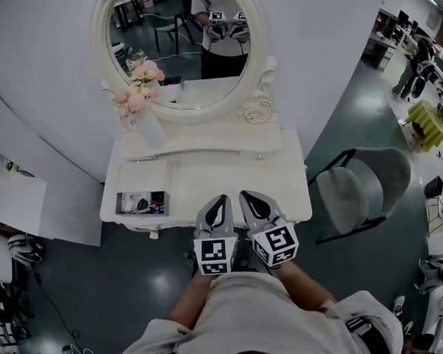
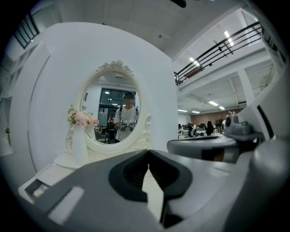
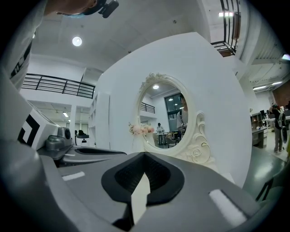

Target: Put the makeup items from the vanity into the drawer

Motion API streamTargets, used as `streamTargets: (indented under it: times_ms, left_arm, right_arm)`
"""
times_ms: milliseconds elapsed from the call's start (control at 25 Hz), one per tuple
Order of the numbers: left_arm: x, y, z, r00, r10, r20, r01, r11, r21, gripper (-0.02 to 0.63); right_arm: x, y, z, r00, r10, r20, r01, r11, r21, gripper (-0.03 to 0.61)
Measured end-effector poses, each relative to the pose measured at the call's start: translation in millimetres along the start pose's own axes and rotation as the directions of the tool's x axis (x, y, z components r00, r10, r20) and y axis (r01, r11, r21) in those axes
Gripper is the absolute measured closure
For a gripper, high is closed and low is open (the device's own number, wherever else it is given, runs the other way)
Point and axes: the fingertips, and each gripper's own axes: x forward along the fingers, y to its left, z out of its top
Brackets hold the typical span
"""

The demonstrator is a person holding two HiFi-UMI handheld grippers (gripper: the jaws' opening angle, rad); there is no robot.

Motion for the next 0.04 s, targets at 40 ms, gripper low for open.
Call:
streamTargets:
  times_ms: [40]
  left_arm:
    - [-0.2, 1.8, -1.1, 1.0, 0.002, -0.003, -0.002, 1.0, 0.001, 0.611]
  right_arm:
    - [1.3, 1.0, 0.0, 1.0, 0.001, -0.001, -0.001, 1.0, 0.0, 0.58]
